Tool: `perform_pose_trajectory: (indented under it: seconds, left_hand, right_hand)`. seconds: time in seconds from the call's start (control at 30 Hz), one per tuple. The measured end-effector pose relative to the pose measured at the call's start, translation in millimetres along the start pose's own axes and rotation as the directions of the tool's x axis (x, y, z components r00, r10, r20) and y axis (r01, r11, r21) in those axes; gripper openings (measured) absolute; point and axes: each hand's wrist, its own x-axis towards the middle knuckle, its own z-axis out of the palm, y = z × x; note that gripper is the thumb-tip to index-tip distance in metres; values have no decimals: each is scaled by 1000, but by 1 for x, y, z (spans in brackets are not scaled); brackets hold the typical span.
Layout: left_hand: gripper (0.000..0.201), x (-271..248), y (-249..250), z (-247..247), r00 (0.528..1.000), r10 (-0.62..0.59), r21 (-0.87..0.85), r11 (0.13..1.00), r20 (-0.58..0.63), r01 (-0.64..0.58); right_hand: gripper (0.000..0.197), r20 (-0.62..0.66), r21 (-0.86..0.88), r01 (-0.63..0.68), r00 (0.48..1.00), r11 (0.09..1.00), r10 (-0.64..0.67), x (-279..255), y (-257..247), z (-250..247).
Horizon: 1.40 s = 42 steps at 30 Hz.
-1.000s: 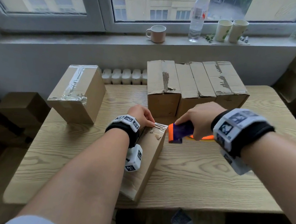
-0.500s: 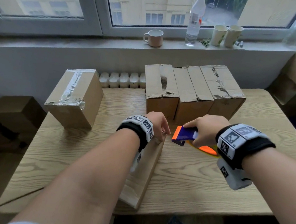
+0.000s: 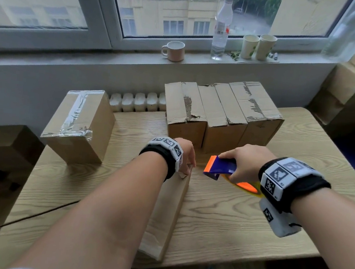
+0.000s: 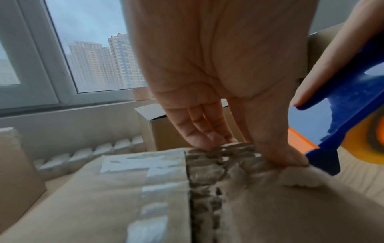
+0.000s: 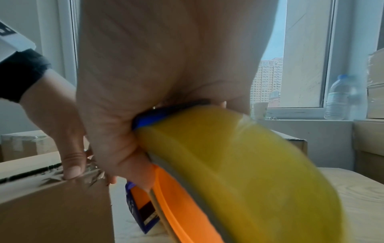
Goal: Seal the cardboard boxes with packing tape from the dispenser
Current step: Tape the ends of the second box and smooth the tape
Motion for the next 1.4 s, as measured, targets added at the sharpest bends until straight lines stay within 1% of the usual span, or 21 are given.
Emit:
perform_pose_trajectory:
  seconds: [0.13, 0.3, 0.4, 0.43, 0.5, 0.53, 0.57, 0.63, 0.7, 0.77, 0.87, 0.9, 0.93, 1.0, 1.03, 1.1, 1.17, 1.2, 1.27, 1.33, 1.4]
  left_hand:
    - [29, -2, -17, 4, 995, -91, -194, 978, -48, 80]
    - [19, -6, -30, 17, 983, -161, -439, 893, -94, 104]
    - [16, -11, -49, 19, 952, -248, -507, 853, -179, 127]
    - [21, -14, -57, 19, 935, -285, -515, 845, -210, 142]
    - [48, -19, -71, 21, 916, -328, -521, 837, -232, 168]
    - [57, -21, -76, 22, 918, -329, -509, 842, -223, 179]
    - [56, -22, -79, 23, 926, -316, -491, 852, -207, 181]
    - [39, -22, -79, 24, 943, -282, -479, 862, -176, 168]
    - [27, -22, -79, 25, 939, -294, -488, 855, -179, 174]
    - [22, -24, -85, 28, 910, -358, -518, 830, -207, 209]
    - [19, -29, -101, 30, 825, -517, -575, 755, -227, 315]
    - [25, -31, -104, 28, 807, -544, -551, 756, -230, 353]
    - [37, -33, -105, 25, 805, -544, -504, 777, -238, 377]
    - [59, -37, -98, 18, 857, -454, -422, 845, -244, 328]
    - [61, -39, -92, 15, 890, -399, -410, 866, -219, 287]
    - [47, -38, -80, 16, 927, -337, -397, 883, -163, 251]
    - [33, -40, -78, 22, 932, -330, -429, 870, -146, 241]
    - [29, -42, -82, 25, 921, -359, -472, 845, -150, 252]
    - [24, -51, -96, 25, 874, -470, -567, 757, -126, 325]
    - [27, -63, -109, 19, 822, -565, -584, 694, -78, 421]
    - [38, -72, -113, 12, 816, -576, -498, 724, -57, 476]
  right_hand:
    - [66, -2, 16, -10, 1000, 1000, 10, -1, 2, 5]
    - [67, -34, 38, -19, 999, 999, 21, -3, 4, 10]
    - [70, -50, 85, -46, 997, 995, 50, -4, 9, 9]
    - [70, -54, 104, -51, 997, 993, 57, -4, 11, 7]
    - [71, -67, 126, -55, 996, 991, 63, -5, 14, 2]
    - [71, -74, 131, -55, 995, 990, 65, -4, 15, -1]
    - [70, -82, 134, -57, 994, 989, 68, -5, 15, -2]
    - [70, -99, 140, -67, 992, 988, 81, -4, 15, -3]
    - [70, -110, 153, -79, 989, 985, 96, -4, 13, -3]
    - [70, -123, 163, -90, 986, 982, 111, -2, 11, -3]
    - [69, -143, 164, -97, 982, 982, 121, -1, 11, -5]
    - [68, -152, 164, -101, 980, 981, 126, -1, 11, -6]
    - [67, -166, 167, -104, 977, 980, 132, -1, 10, -7]
    - [68, -192, 179, -115, 970, 977, 149, 1, 9, -9]
    - [69, -201, 182, -121, 967, 976, 158, 2, 8, -9]
    - [70, -214, 185, -121, 964, 975, 160, 3, 6, -11]
    - [69, -225, 185, -107, 963, 977, 149, 3, 5, -13]
    - [68, -230, 183, -101, 963, 978, 142, 2, 4, -14]
    - [67, -238, 177, -93, 962, 980, 134, 1, 2, -15]
    - [67, -238, 175, -92, 962, 980, 133, 1, 1, -16]
    - [69, -237, 182, -90, 962, 979, 133, 2, -1, -17]
